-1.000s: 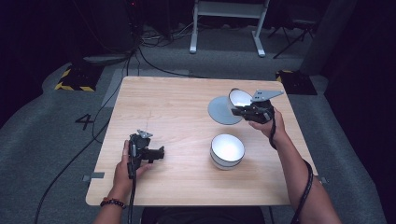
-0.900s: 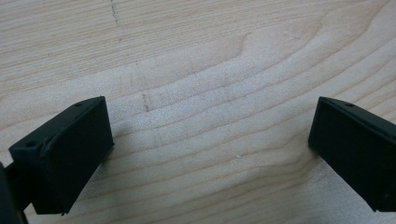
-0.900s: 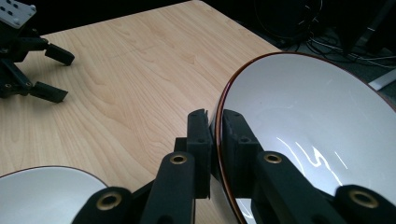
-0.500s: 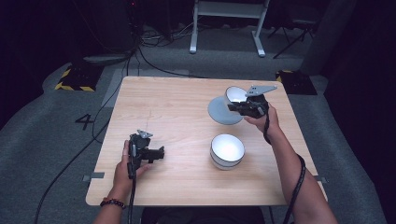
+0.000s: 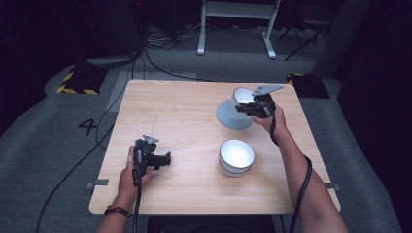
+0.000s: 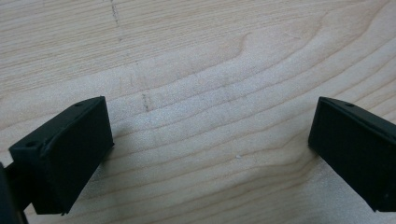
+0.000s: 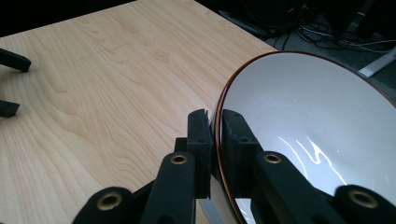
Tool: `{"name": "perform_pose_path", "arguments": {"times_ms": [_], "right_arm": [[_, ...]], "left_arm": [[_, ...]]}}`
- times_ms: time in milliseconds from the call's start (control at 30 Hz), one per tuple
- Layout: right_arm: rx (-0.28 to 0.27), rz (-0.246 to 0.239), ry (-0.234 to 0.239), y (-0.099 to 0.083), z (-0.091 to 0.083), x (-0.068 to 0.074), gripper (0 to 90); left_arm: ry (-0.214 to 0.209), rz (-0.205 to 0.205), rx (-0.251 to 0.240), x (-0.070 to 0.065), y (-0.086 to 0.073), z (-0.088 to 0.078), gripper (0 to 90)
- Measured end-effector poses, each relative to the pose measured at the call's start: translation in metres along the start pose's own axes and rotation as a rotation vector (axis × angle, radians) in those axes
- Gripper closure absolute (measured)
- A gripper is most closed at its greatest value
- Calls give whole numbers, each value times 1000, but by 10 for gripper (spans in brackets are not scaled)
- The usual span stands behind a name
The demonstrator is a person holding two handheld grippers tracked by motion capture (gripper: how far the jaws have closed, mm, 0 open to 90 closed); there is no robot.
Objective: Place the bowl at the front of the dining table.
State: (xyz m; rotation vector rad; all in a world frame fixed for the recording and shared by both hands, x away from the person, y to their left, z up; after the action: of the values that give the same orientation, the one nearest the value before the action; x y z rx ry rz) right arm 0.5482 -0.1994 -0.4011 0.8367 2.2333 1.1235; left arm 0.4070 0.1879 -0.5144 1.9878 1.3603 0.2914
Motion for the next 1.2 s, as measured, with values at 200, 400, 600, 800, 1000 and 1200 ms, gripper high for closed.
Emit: {"name": "perform_pose_path", "arguments": {"times_ms": [200, 400, 600, 800, 1000, 1200], "right_arm": [[16, -1, -4, -1, 12, -1, 824], [39, 3, -4, -3, 23, -2, 824], [50, 17, -1, -4, 34, -2, 824], [76, -9, -15, -4, 41, -2, 824], [100, -21, -31, -5, 49, -3, 823], [115, -9, -15, -9, 54, -5, 823]], "left_arm": [[1, 0, 0, 0, 0, 0, 0], [1, 0, 0, 0, 0, 0, 0], [0, 0, 0, 0, 0, 0, 0], [0, 0, 0, 0, 0, 0, 0], [1, 0, 0, 0, 0, 0, 0], [3, -2, -1, 0, 0, 0, 0]]}}
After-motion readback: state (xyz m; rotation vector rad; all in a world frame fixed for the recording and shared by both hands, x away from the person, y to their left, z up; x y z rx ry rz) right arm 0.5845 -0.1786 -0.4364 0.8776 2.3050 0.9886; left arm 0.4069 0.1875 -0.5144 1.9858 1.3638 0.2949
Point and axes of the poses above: each handheld gripper's, and its own axes: z roughly forward along the jaws, y roughly out of its top, x roughly to its left, the point moved 1 cm from there along z, roughly forward along the jaws, and after that the axes turned 13 degrees about -y, right-handed, at the moved point
